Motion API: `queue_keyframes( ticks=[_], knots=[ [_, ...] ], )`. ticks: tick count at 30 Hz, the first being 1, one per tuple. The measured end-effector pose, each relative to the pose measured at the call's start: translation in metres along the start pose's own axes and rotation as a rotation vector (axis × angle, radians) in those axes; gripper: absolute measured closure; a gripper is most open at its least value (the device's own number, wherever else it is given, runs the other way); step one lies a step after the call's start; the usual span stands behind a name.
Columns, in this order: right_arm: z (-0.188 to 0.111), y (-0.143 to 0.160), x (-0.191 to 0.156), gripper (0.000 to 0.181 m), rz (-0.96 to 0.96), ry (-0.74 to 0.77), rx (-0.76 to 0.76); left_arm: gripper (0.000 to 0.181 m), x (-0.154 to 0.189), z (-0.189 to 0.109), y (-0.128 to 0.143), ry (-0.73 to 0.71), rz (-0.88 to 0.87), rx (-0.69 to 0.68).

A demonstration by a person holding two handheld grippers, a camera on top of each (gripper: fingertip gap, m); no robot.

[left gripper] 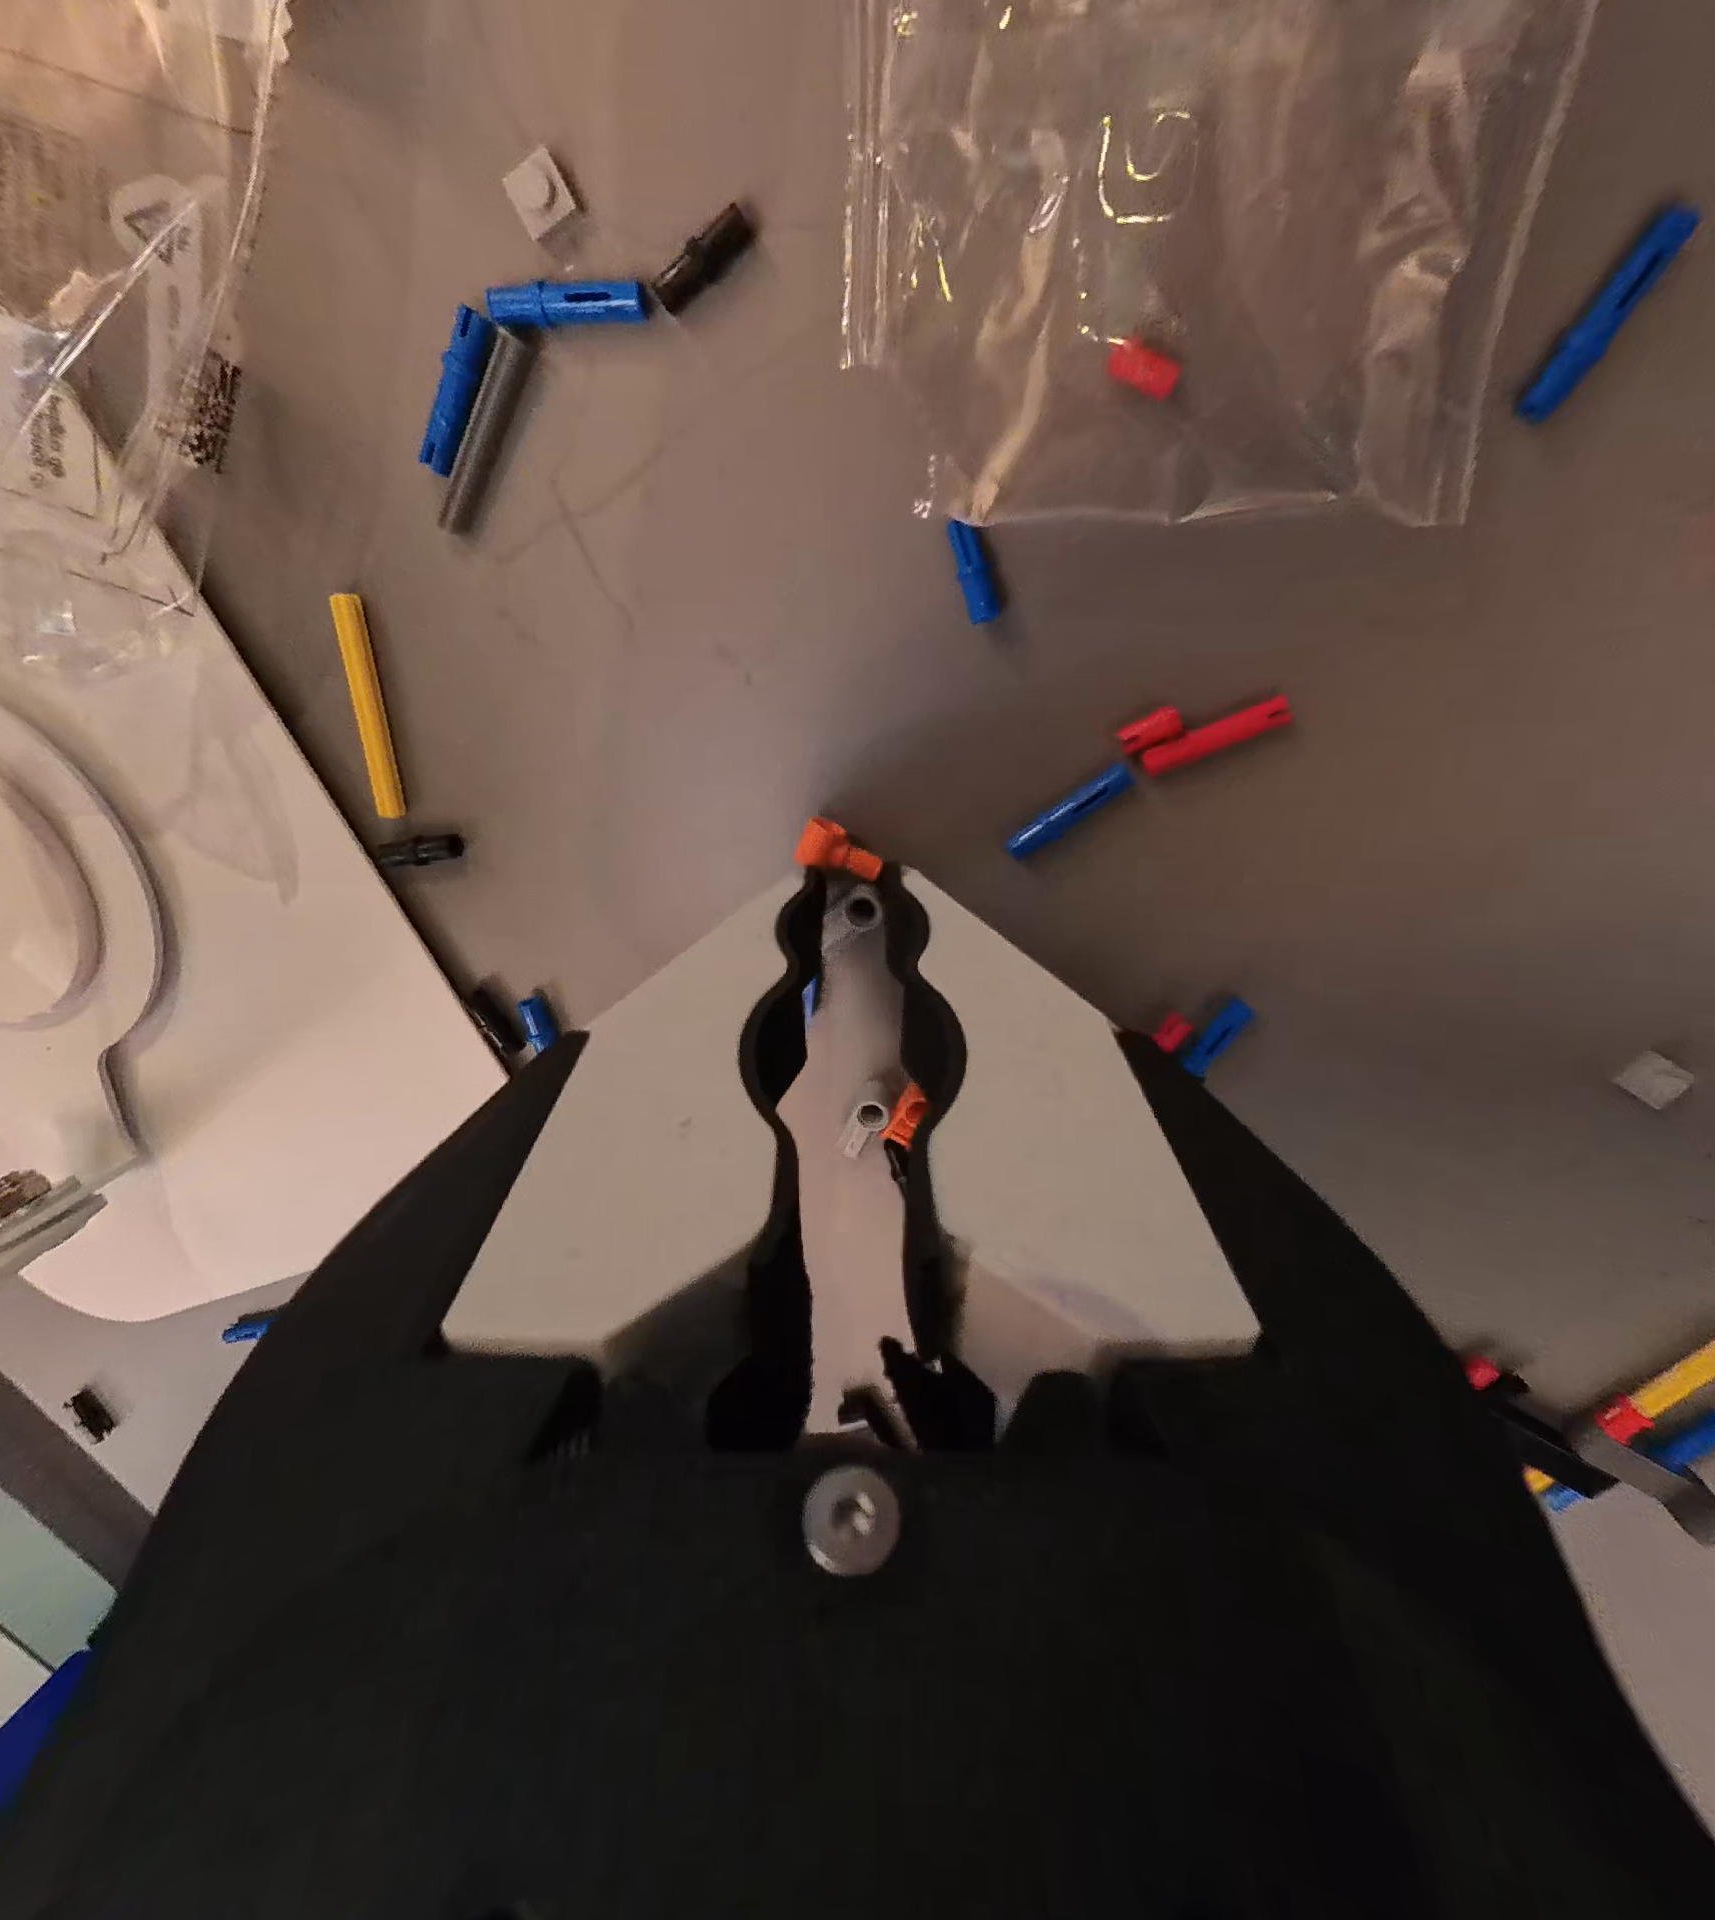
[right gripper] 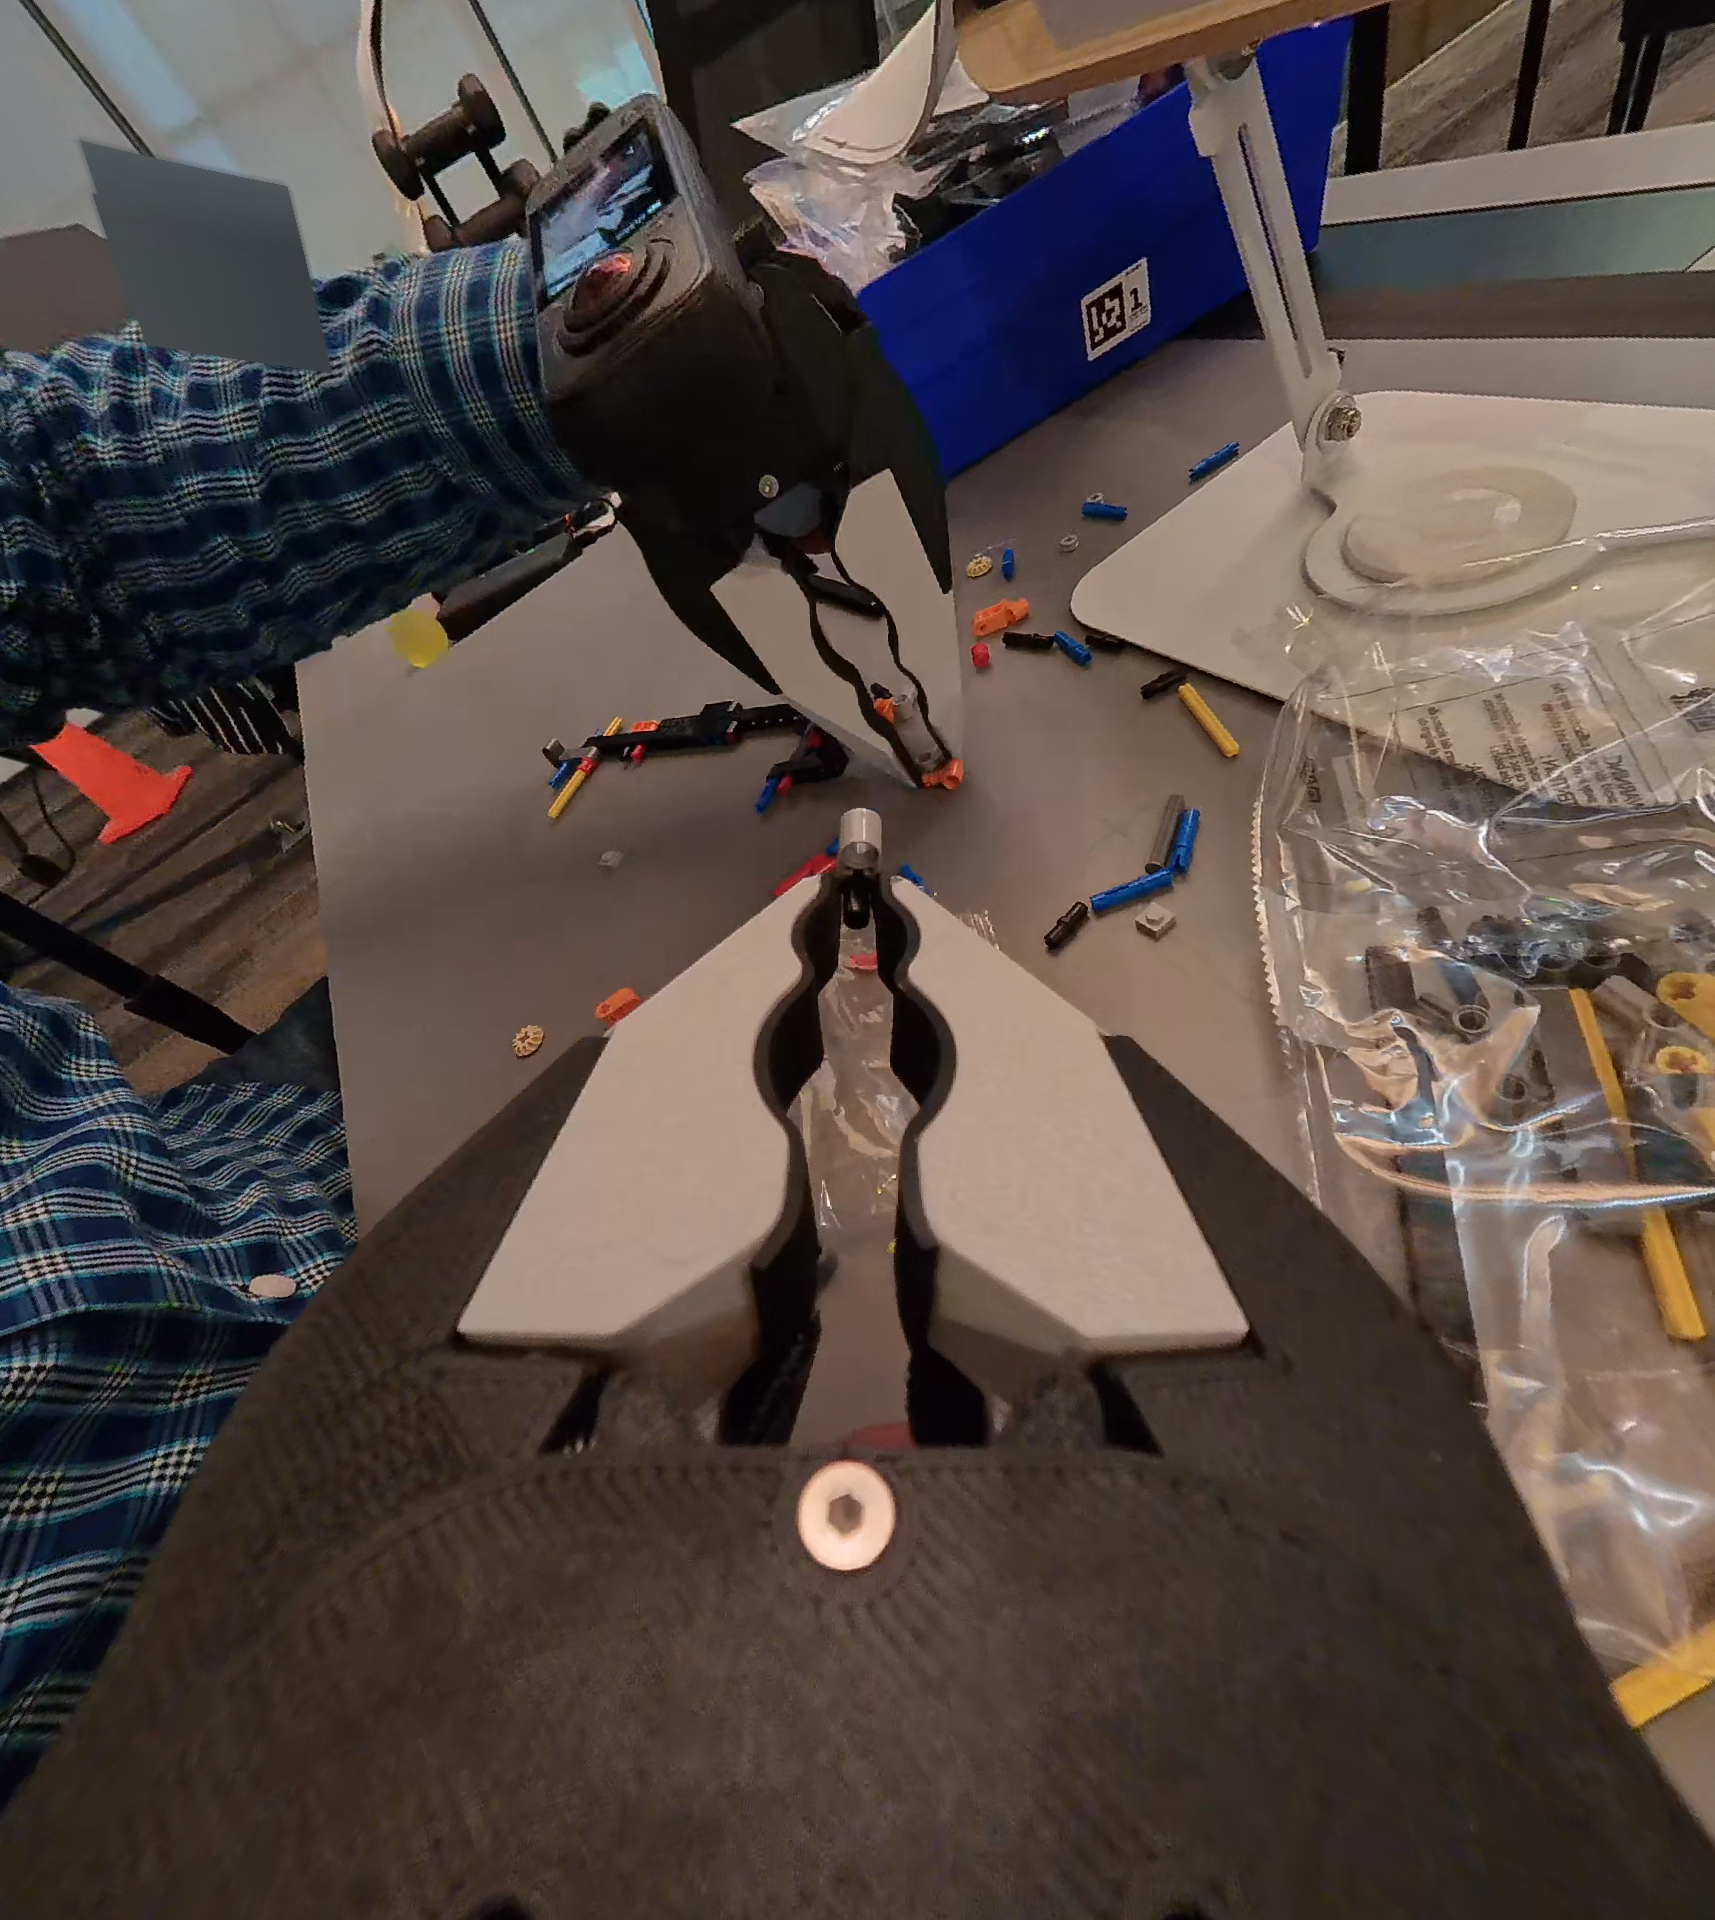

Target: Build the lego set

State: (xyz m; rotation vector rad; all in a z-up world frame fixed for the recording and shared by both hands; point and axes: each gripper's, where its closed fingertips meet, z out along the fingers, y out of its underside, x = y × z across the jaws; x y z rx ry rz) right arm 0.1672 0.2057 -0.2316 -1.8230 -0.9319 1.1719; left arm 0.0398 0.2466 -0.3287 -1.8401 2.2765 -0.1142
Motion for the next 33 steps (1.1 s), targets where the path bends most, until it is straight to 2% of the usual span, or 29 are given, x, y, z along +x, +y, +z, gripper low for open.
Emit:
queue_keyframes(
  ticks=[2, 6, 9, 13, 18, 24, 27, 29, 33],
  knots=[
    [0.0, 0.0, 0.001, 0.177, 0.005, -0.002, 0.001, 0.175, 0.002, 0.0, 0.0, 0.01, 0.0, 0.008],
    [0.001, 0.002, 0.001, 0.177, 0.011, -0.005, -0.002, 0.156, 0.002, 0.0, -0.005, 0.0, -0.014, 0.049],
    [0.002, 0.002, 0.002, 0.177, 0.011, -0.004, -0.004, 0.152, -0.002, 0.0, -0.006, -0.02, 0.009, 0.048],
    [0.001, 0.003, 0.002, 0.177, 0.012, -0.001, -0.005, 0.157, -0.006, 0.0, -0.002, -0.013, 0.014, 0.01],
    [0.001, 0.002, 0.004, 0.177, 0.017, -0.001, 0.0, 0.176, -0.004, 0.002, -0.005, 0.035, -0.093, 0.008],
    [0.0, 0.002, 0.004, 0.177, 0.021, -0.007, 0.003, 0.176, 0.01, 0.004, -0.022, 0.105, -0.246, 0.019],
    [-0.002, 0.001, 0.004, 0.177, 0.021, -0.005, 0.009, 0.163, 0.018, 0.002, -0.033, 0.139, -0.273, 0.056],
    [-0.002, 0.0, 0.004, 0.177, 0.02, -0.005, 0.01, 0.155, 0.016, -0.001, -0.032, 0.117, -0.242, 0.057],
    [-0.003, 0.0, 0.004, 0.177, 0.019, -0.005, 0.011, 0.153, 0.012, -0.006, -0.026, 0.081, -0.151, 0.03]
  ],
)
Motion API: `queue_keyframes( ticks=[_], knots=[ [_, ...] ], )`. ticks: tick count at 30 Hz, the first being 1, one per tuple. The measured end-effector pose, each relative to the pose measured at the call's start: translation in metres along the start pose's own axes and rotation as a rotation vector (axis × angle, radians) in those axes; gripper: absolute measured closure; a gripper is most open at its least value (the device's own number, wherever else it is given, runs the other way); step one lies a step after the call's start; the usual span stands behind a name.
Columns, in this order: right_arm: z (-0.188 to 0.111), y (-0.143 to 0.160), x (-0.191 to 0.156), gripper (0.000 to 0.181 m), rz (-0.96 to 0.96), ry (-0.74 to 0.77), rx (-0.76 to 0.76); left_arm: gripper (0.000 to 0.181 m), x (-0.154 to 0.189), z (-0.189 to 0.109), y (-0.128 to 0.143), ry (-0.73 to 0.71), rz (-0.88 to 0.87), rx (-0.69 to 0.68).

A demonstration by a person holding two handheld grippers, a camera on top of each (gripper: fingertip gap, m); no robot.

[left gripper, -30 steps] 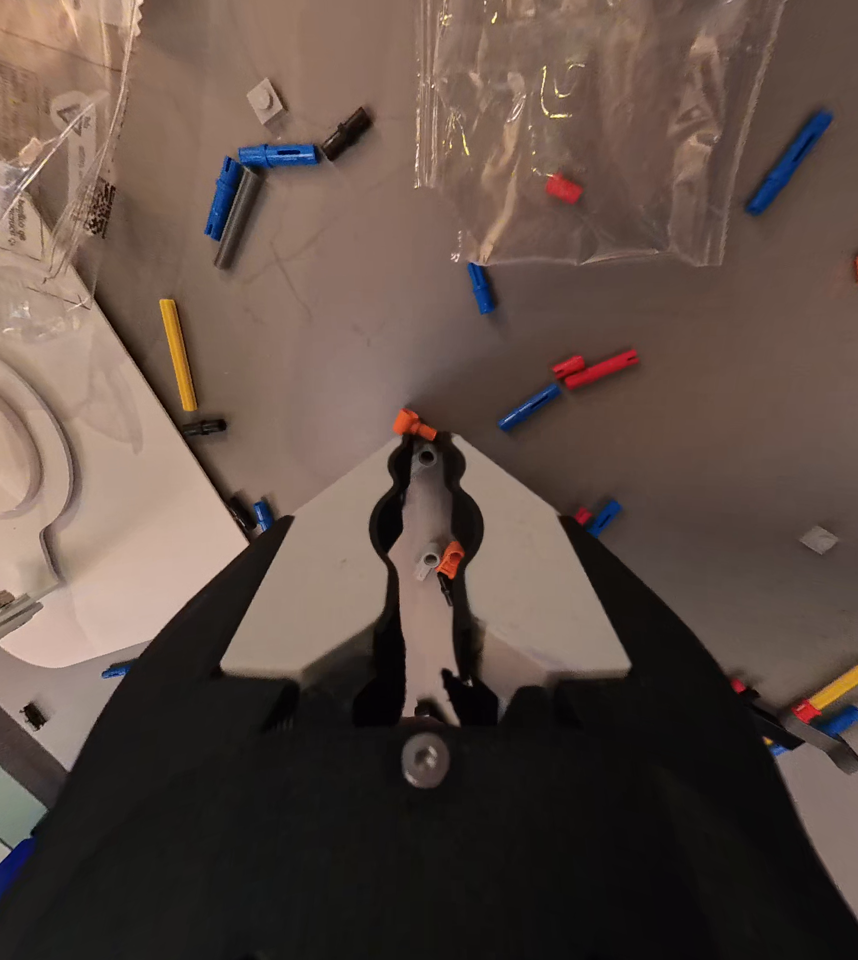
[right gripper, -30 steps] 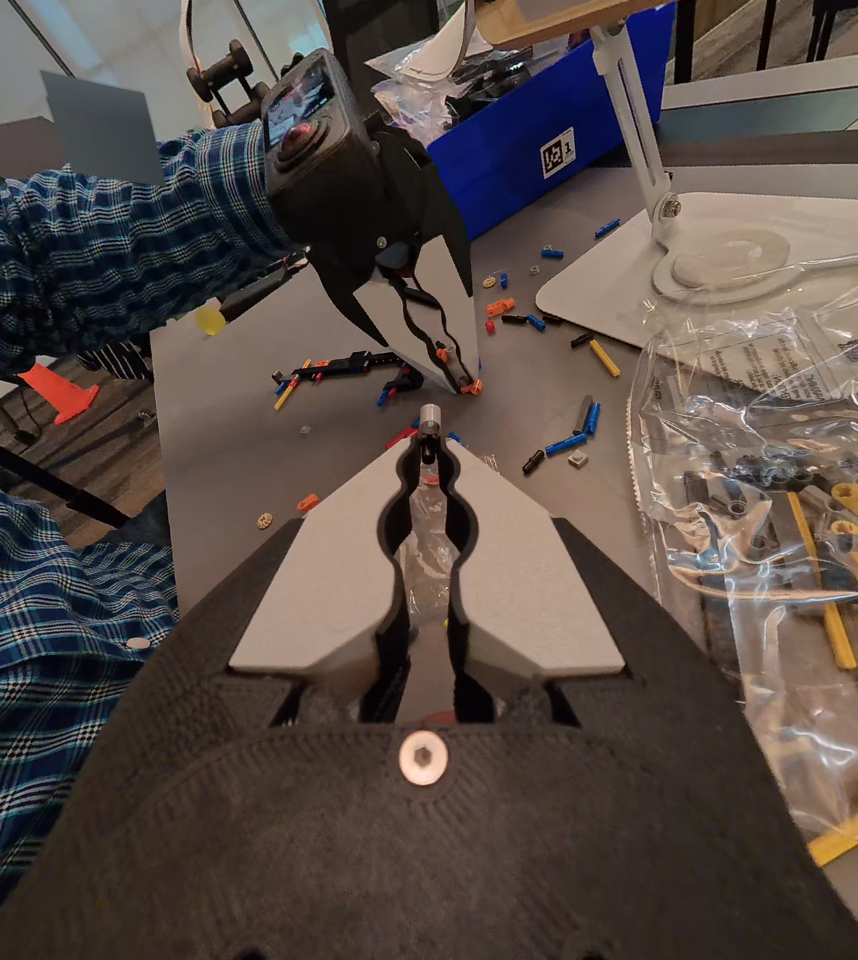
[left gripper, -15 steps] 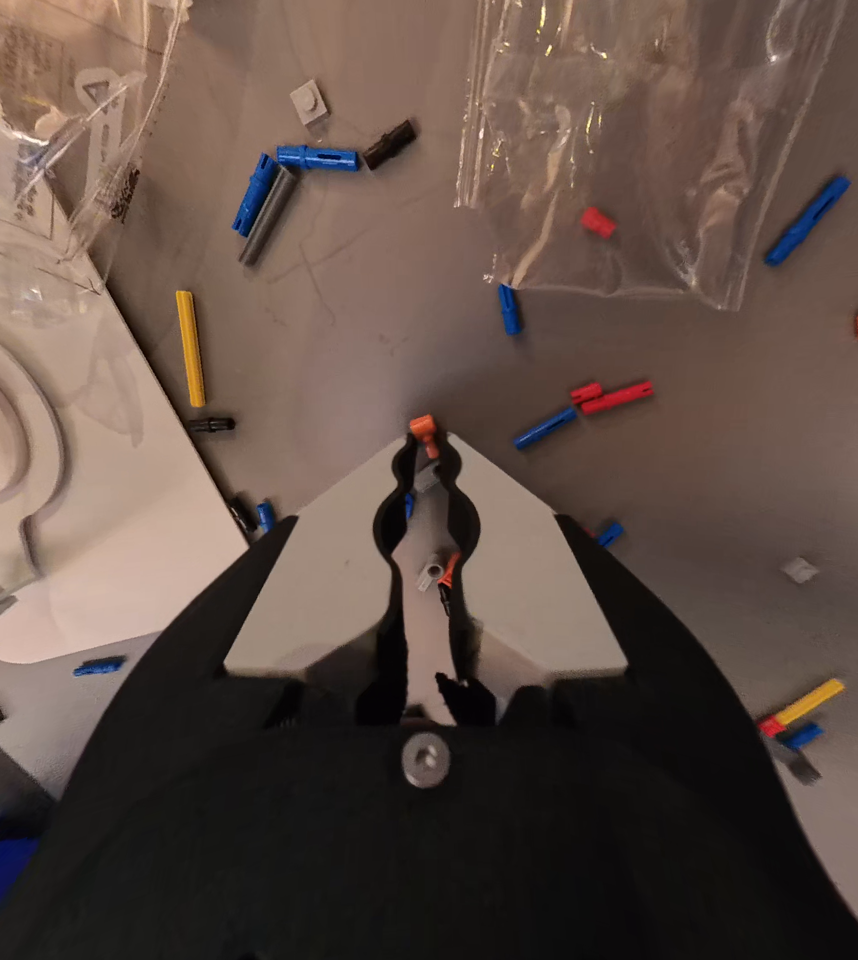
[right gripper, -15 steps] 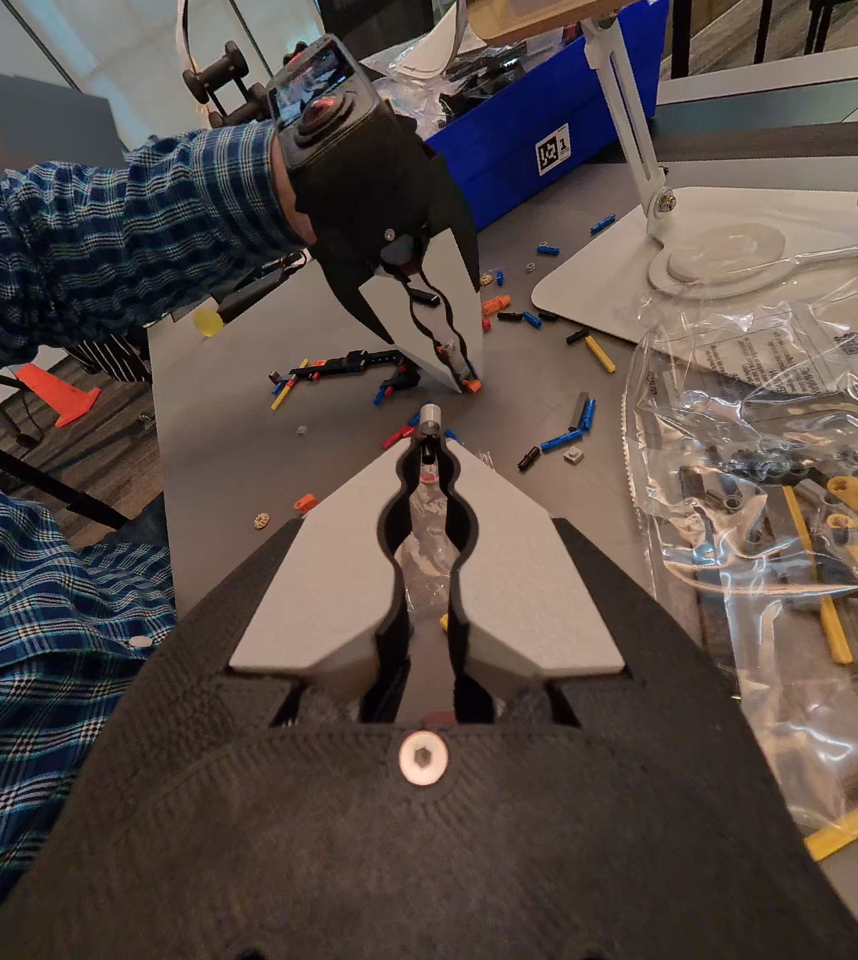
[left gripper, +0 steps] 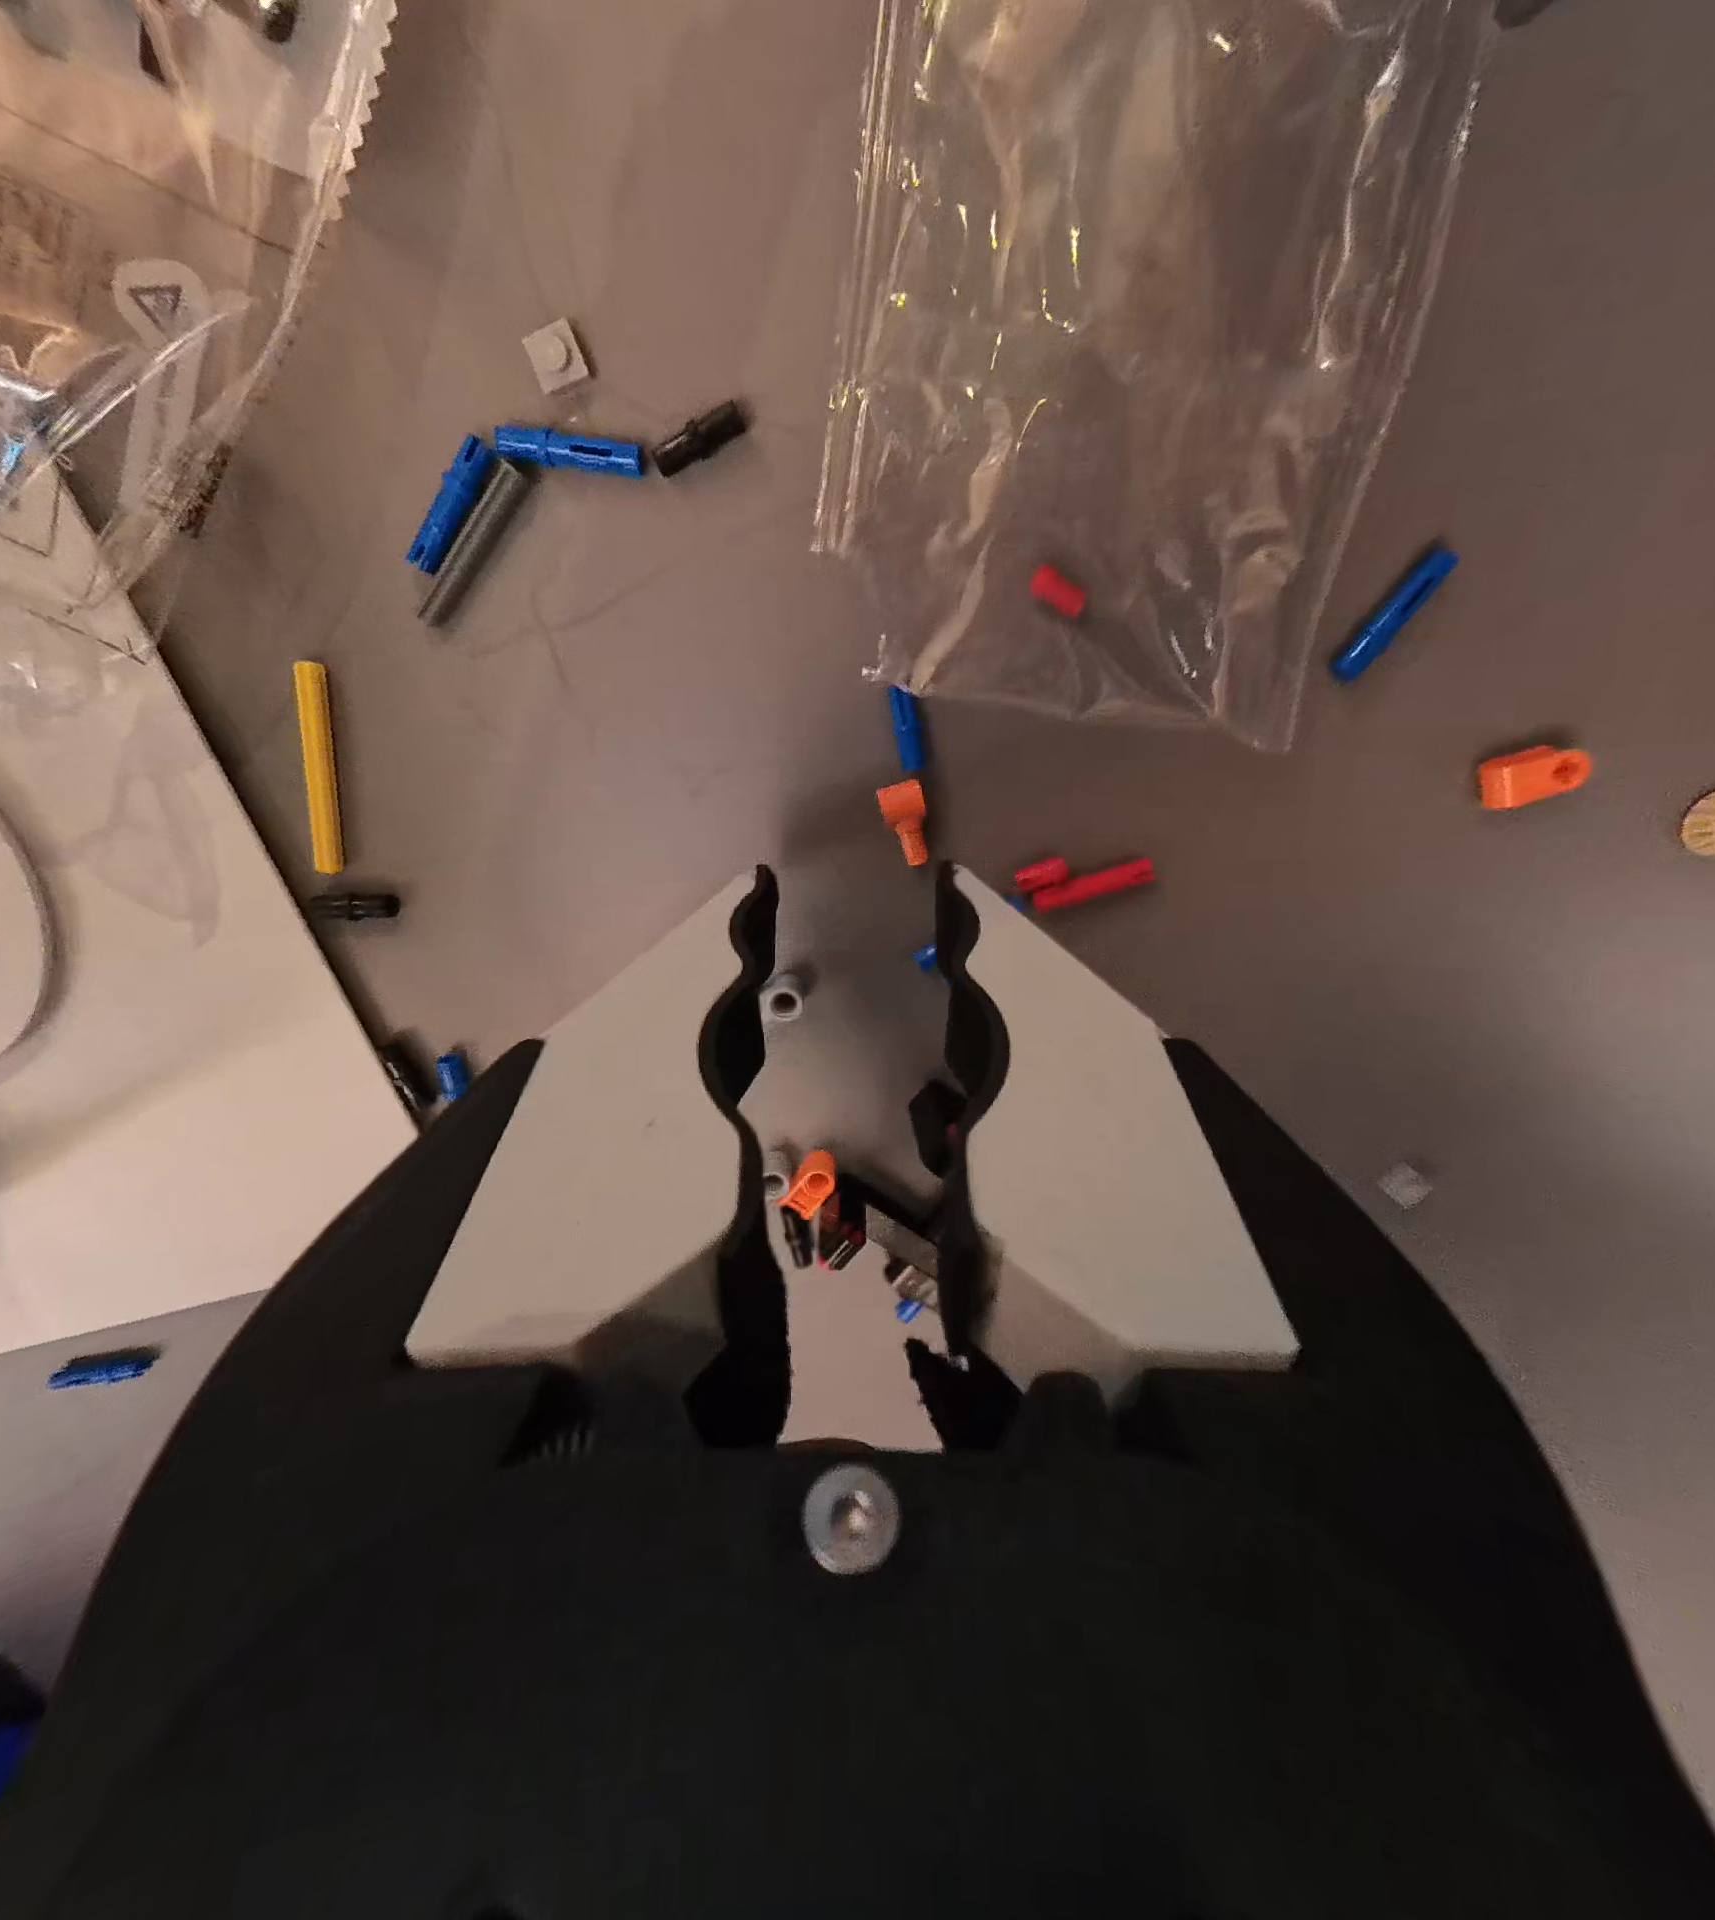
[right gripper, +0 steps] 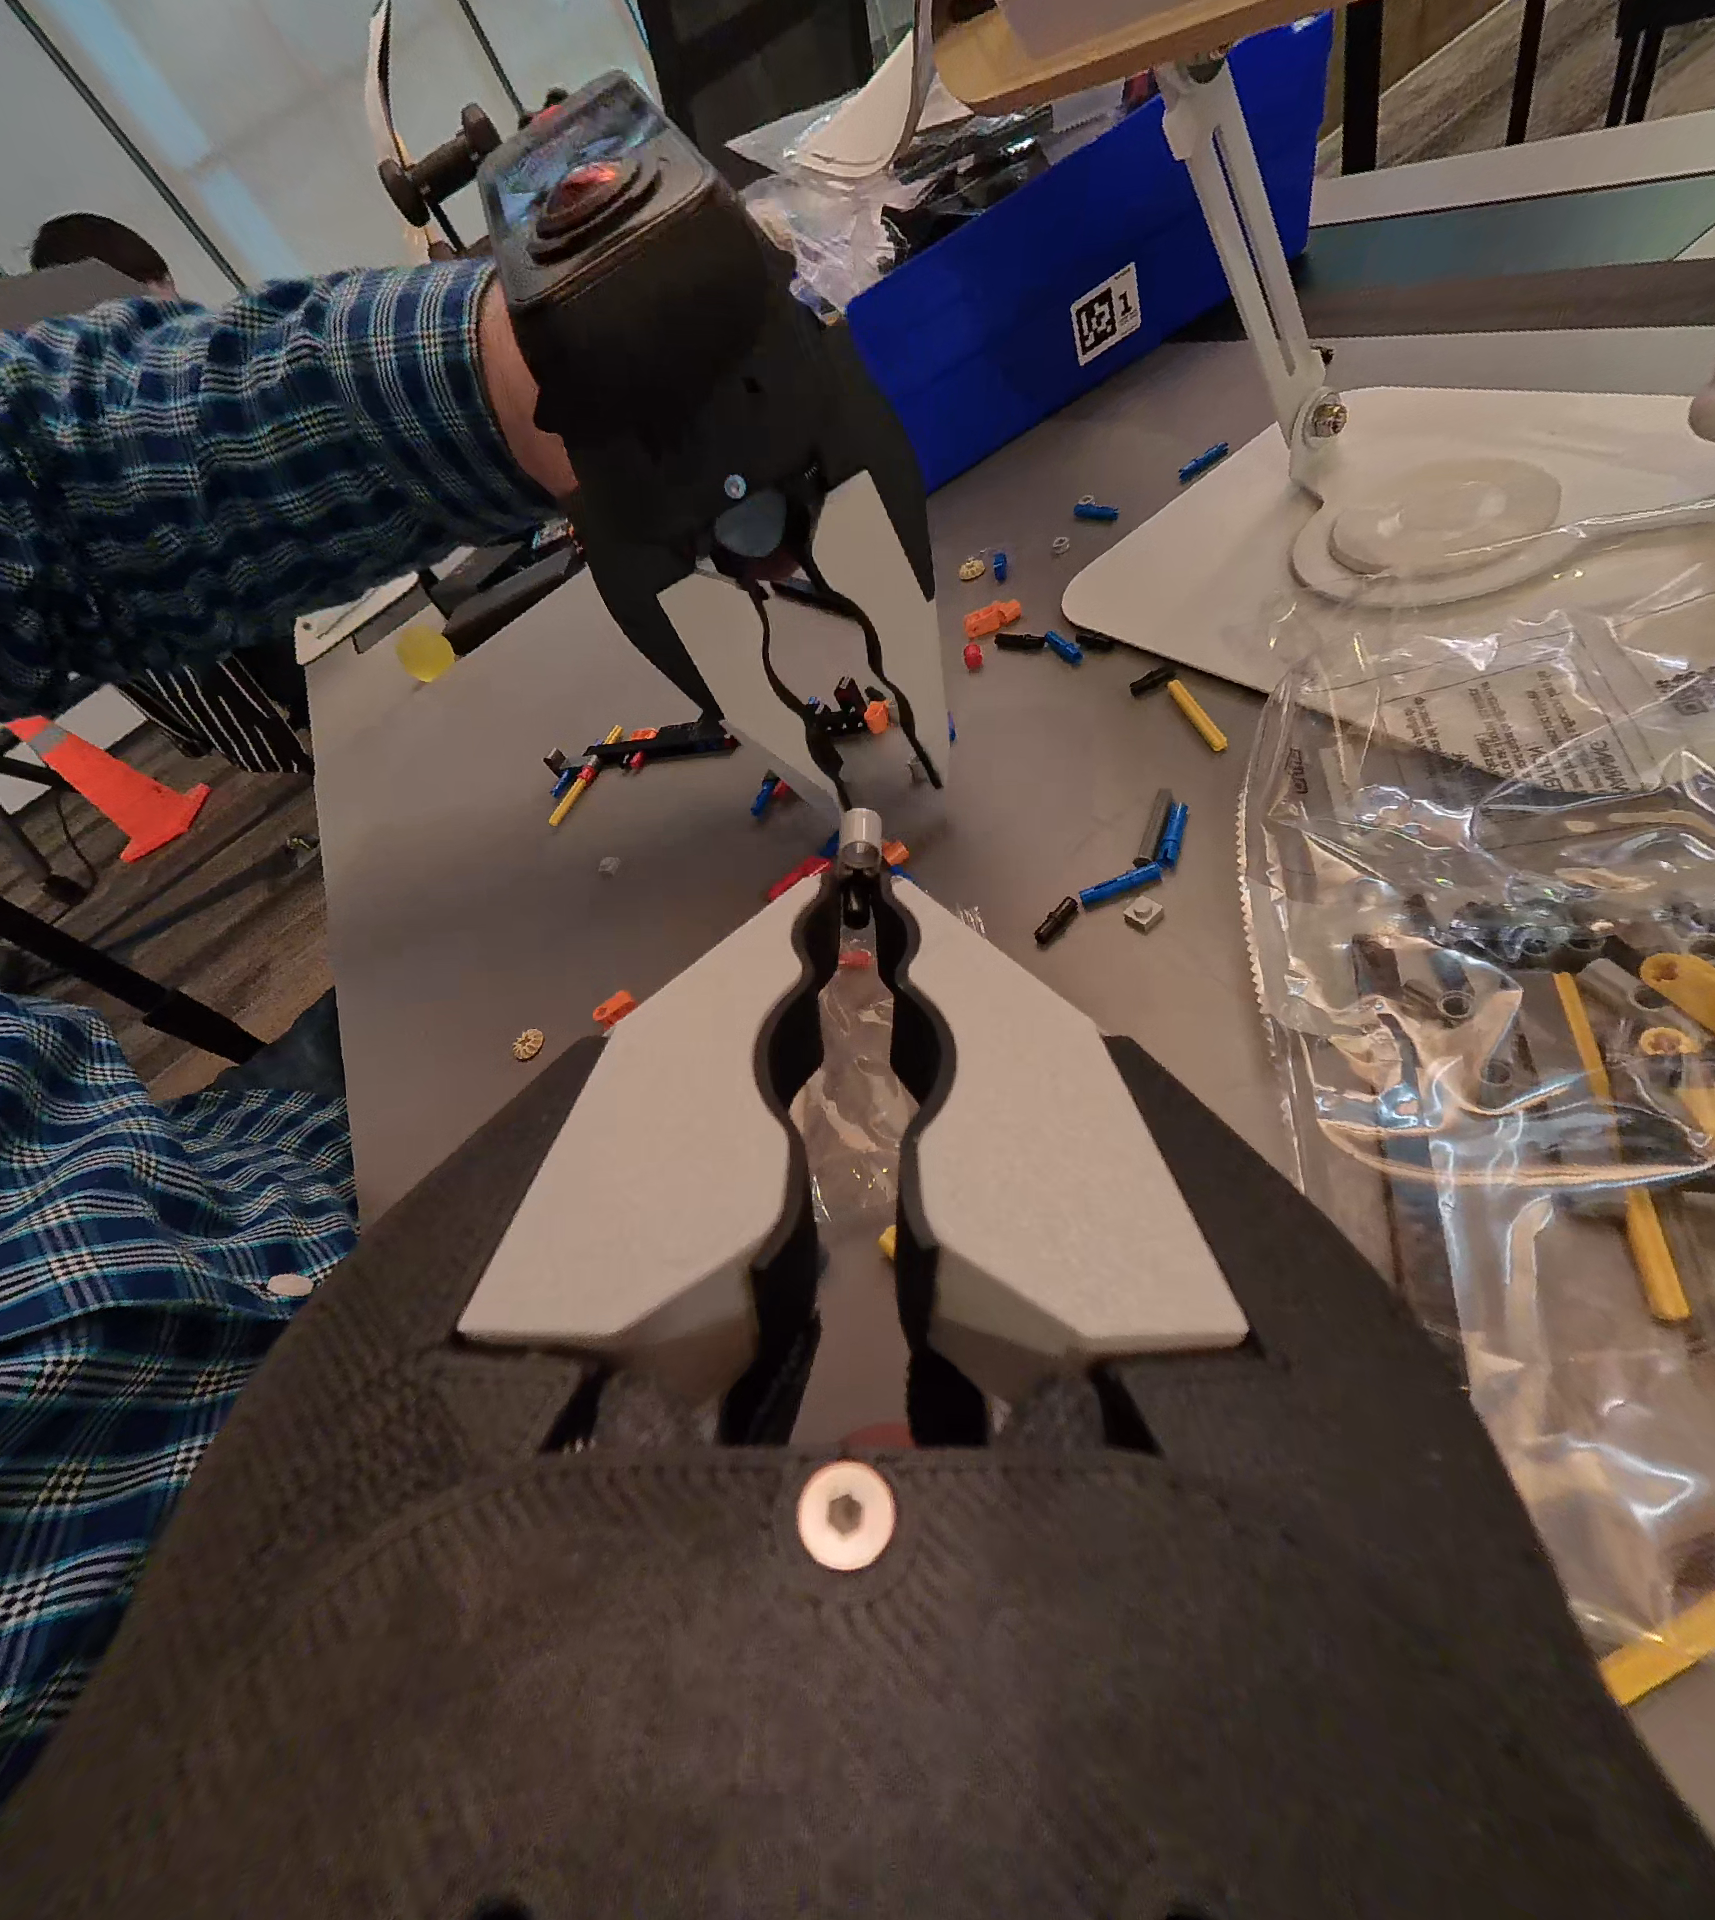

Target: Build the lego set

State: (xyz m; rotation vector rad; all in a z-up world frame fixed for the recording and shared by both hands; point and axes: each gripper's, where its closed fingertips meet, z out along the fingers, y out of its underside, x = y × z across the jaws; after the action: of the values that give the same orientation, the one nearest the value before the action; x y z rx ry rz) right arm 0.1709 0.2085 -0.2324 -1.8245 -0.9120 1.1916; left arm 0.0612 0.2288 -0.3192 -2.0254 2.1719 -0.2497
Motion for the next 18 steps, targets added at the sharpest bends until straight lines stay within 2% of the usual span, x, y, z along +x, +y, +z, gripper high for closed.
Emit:
queue_keyframes(
  ticks=[5, 10, 18],
  knots=[
    [-0.001, -0.001, 0.001, 0.177, 0.0, 0.003, 0.003, 0.165, 0.009, 0.006, 0.003, 0.042, -0.047, -0.05],
    [0.0, 0.001, 0.001, 0.177, 0.006, 0.0, -0.002, 0.179, 0.012, 0.011, -0.005, 0.037, -0.136, -0.002],
    [0.0, 0.0, 0.001, 0.177, 0.029, -0.001, -0.001, 0.18, 0.016, 0.012, -0.015, 0.03, -0.222, 0.044]
  ],
)
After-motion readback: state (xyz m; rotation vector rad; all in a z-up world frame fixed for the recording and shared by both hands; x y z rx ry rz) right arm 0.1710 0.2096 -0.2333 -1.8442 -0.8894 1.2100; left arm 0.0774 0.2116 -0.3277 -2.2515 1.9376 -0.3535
